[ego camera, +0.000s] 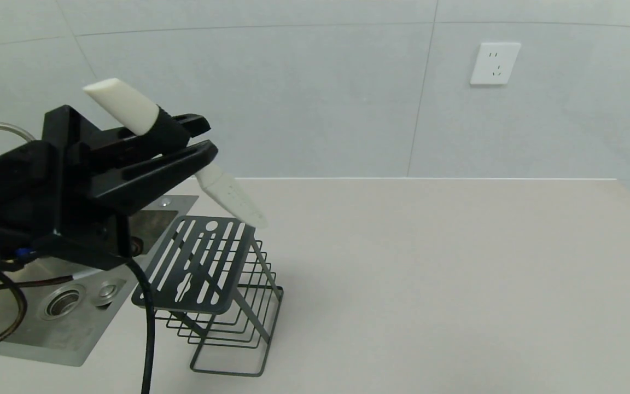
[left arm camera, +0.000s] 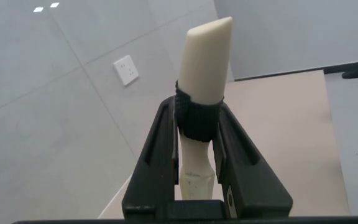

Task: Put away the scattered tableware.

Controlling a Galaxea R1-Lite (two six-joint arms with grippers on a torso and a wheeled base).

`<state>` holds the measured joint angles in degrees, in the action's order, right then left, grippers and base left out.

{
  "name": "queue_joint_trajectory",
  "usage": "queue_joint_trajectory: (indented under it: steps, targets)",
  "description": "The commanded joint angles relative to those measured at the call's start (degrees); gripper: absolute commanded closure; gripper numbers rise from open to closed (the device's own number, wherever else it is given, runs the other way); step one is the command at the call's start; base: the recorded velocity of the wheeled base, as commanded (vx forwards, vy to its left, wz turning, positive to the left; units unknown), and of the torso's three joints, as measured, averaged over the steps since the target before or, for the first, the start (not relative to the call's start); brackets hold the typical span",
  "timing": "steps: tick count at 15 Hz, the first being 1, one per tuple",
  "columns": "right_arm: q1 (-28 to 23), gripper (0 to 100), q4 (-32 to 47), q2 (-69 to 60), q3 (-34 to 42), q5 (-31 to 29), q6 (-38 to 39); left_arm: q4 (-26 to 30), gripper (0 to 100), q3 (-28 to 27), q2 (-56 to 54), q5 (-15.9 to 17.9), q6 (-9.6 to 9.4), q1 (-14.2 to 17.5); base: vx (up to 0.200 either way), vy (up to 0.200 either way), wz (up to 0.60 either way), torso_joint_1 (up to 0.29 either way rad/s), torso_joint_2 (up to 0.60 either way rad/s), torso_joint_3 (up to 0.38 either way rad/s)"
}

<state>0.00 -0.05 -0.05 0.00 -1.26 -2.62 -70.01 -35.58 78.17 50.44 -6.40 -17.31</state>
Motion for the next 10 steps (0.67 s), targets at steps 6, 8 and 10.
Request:
queue_joint_trajectory:
  steps: [6,8,10]
  targets:
    - [0.0,100,0.0,0.0,0.0,0.0,0.0,3.0,100,1.7,-4.7,-1.1,4.03,6.2,0.0,0.0,0.0,0.0,0.0,0.0]
    - [0.0,100,0.0,0.0,0.0,0.0,0.0,4.4,100,1.8,-4.5,-3.3,3.94,6.2,0.0,0.0,0.0,0.0,0.0,0.0]
    - [0.0,100,0.0,0.0,0.0,0.0,0.0,5.4,100,1.4,-4.3,-5.6,3.94,6.2,0.0,0.0,0.0,0.0,0.0,0.0]
